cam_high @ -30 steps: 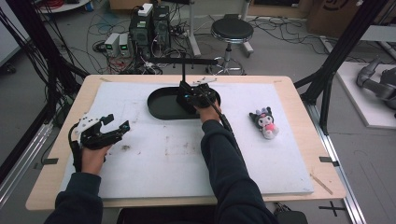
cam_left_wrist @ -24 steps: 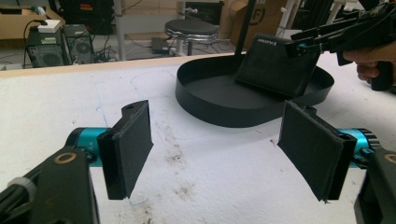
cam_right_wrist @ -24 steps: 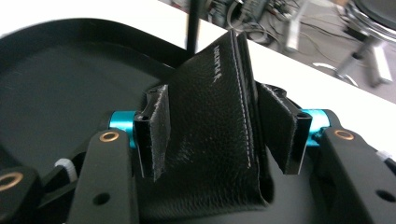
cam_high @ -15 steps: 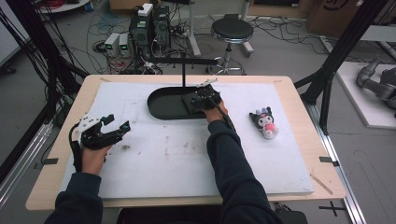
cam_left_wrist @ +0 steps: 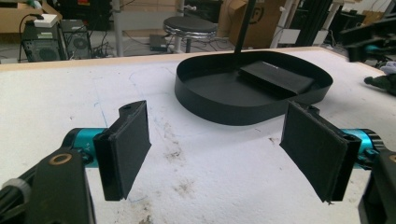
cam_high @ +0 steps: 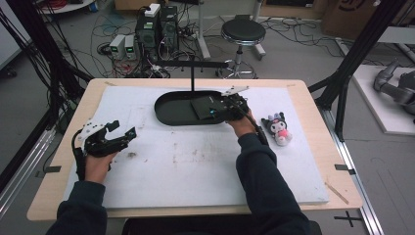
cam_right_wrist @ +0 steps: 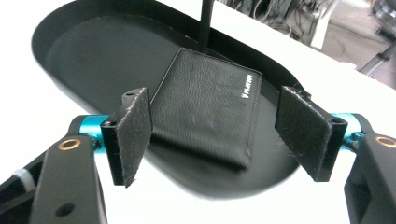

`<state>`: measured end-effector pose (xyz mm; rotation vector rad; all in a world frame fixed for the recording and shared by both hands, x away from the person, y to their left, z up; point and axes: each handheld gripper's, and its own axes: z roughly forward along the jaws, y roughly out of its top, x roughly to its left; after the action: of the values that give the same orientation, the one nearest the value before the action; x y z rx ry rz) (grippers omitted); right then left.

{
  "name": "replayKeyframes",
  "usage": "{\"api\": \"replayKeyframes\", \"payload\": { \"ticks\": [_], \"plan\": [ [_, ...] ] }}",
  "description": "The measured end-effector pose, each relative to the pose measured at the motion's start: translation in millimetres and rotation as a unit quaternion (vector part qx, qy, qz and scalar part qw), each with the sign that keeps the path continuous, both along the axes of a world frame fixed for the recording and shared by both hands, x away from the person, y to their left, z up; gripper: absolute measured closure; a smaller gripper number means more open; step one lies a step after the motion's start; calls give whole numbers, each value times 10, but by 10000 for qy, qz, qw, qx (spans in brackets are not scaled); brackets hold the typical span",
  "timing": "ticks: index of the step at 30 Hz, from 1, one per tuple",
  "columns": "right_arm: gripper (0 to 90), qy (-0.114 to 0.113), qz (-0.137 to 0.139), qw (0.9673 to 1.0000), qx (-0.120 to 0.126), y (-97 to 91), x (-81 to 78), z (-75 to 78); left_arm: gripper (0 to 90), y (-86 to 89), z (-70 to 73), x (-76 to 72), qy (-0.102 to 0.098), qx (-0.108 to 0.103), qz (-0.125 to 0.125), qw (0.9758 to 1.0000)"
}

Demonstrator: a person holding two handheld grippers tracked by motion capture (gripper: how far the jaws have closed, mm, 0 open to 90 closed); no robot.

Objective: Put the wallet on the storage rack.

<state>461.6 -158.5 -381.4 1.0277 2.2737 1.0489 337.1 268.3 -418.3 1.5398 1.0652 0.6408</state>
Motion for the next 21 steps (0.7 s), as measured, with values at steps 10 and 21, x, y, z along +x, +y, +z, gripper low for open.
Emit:
{"api": "replayKeyframes", "payload": {
  "ticks": [10,21],
  "plan": [
    [220,-424,-81,9990,117,-656,-547,47,228,13,1,-4,-10,-27,36,10000],
    [213,-511,-422,9973,-318,-1116,-949,-126,229,0,10,-5,-42,8,93,9999]
  ]
}}
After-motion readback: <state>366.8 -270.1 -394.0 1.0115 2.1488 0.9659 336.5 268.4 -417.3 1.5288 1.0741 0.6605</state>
